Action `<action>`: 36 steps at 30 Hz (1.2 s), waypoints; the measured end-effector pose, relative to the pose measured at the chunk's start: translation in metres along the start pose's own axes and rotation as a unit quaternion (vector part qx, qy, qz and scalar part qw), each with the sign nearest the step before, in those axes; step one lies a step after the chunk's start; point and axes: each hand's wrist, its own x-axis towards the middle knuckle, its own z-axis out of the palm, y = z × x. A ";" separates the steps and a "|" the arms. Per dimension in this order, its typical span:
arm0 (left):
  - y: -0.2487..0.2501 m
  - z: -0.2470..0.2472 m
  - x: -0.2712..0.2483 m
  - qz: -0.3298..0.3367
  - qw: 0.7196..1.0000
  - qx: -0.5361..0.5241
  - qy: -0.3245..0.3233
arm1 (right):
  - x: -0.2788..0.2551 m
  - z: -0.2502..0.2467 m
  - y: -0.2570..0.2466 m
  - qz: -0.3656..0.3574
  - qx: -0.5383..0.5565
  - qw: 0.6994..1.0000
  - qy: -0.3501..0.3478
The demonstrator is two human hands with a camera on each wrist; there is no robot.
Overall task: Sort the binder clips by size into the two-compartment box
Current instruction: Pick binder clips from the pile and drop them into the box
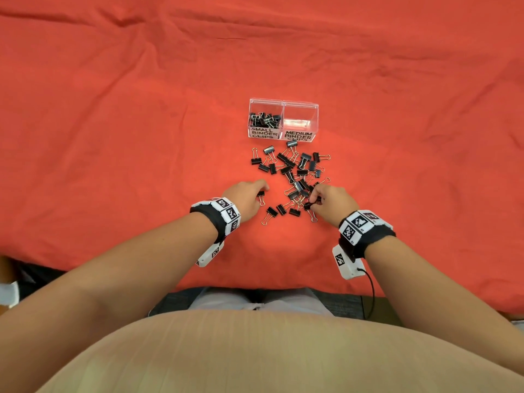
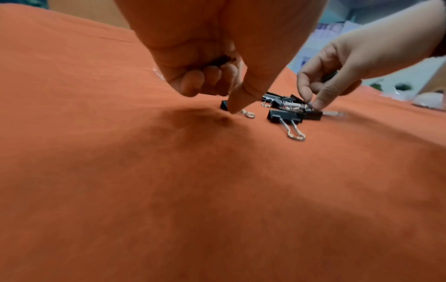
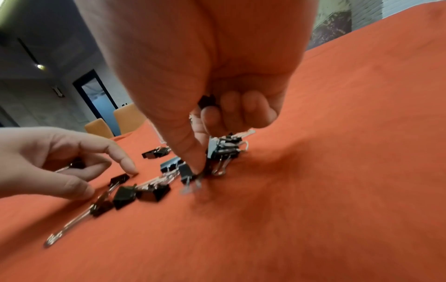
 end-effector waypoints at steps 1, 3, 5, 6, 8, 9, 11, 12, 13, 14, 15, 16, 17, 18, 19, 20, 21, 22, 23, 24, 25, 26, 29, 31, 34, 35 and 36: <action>-0.002 0.001 0.000 0.011 1.000 0.016 -0.003 | 0.000 0.003 -0.001 -0.005 0.004 1.000 0.003; -0.004 0.000 0.000 0.027 0.998 0.048 -0.009 | 0.000 0.006 -0.006 -0.018 0.018 1.000 0.003; -0.006 -0.001 0.002 0.032 0.997 0.068 -0.009 | 0.002 0.005 -0.011 -0.030 0.042 0.999 0.004; -0.006 -0.002 0.002 0.030 0.997 0.071 -0.005 | 0.004 0.002 -0.012 -0.029 0.056 0.998 0.012; -0.008 -0.003 0.003 0.017 0.998 0.067 0.007 | 0.008 -0.004 -0.010 -0.016 0.078 0.996 0.042; -0.008 -0.004 0.003 0.011 0.998 0.060 0.013 | 0.009 -0.008 -0.009 -0.007 0.084 0.995 0.054; -0.011 -0.006 0.005 -0.001 0.999 0.041 0.015 | 0.011 -0.011 -0.007 0.004 0.081 0.995 0.063; -0.011 -0.007 0.006 -0.008 0.999 0.033 0.012 | 0.011 -0.011 -0.008 0.004 0.073 0.996 0.060; -0.011 -0.007 0.006 -0.017 1.000 0.024 0.009 | 0.011 -0.009 -0.010 0.001 0.061 0.997 0.055; -0.011 -0.008 0.007 -0.026 1.000 0.012 0.007 | 0.011 -0.006 -0.013 -0.002 0.047 0.998 0.050; -0.010 -0.009 0.008 -0.034 0.999 -0.004 0.010 | 0.011 -0.003 -0.017 -0.004 0.031 0.999 0.044; -0.009 -0.010 0.009 -0.043 0.999 -0.022 0.017 | 0.010 0.000 -0.021 -0.004 0.013 0.999 0.038; -0.007 -0.012 0.011 -0.051 0.998 -0.041 0.026 | 0.011 0.003 -0.025 -0.002 -0.004 0.999 0.033; -0.005 -0.016 0.013 -0.059 0.996 -0.061 0.035 | 0.011 0.005 -0.029 0.002 -0.015 0.999 0.028; -0.001 -0.021 0.016 -0.066 0.994 -0.079 0.045 | 0.011 0.006 -0.032 0.008 -0.017 1.000 0.025; 0.002 -0.026 0.020 -0.073 0.991 -0.095 0.056 | 0.012 0.007 -0.033 0.016 -0.011 1.000 0.022; 0.005 -0.033 0.023 -0.077 0.988 -0.110 0.070 | 0.012 0.008 -0.034 0.024 0.001 1.000 0.019; 0.009 -0.040 0.028 -0.080 0.986 -0.123 0.083 | 0.012 0.008 -0.035 0.031 0.019 0.999 0.016; 0.013 -0.048 0.032 -0.082 0.982 -0.136 0.097 | 0.012 0.008 -0.035 0.036 0.042 0.998 0.010; 0.016 -0.055 0.037 -0.084 0.979 -0.148 0.109 | 0.011 0.008 -0.034 0.035 0.066 0.997 0.006; 0.019 -0.063 0.043 -0.086 0.976 -0.159 0.119 | 0.010 0.006 -0.034 0.030 0.087 0.996 0.001; 0.021 -0.070 0.050 -0.086 0.974 -0.167 0.128 | 0.008 0.005 -0.034 0.023 0.101 0.995 -0.003; 0.029 -0.091 0.070 -0.083 0.969 -0.164 0.162 | 0.007 -0.002 -0.035 0.003 0.112 0.994 -0.005; 0.032 -0.103 0.084 -0.084 0.967 -0.157 0.181 | 0.007 -0.005 -0.035 -0.004 0.111 0.994 -0.004; 0.036 -0.114 0.101 -0.096 0.968 -0.137 0.190 | 0.008 -0.009 -0.036 -0.018 0.120 0.993 -0.004; 0.037 -0.116 0.106 -0.097 0.967 -0.135 0.191 | 0.009 -0.011 -0.036 -0.022 0.121 0.992 -0.001; 0.037 -0.117 0.109 -0.097 0.967 -0.136 0.191 | 0.010 -0.013 -0.037 -0.024 0.120 0.992 0.006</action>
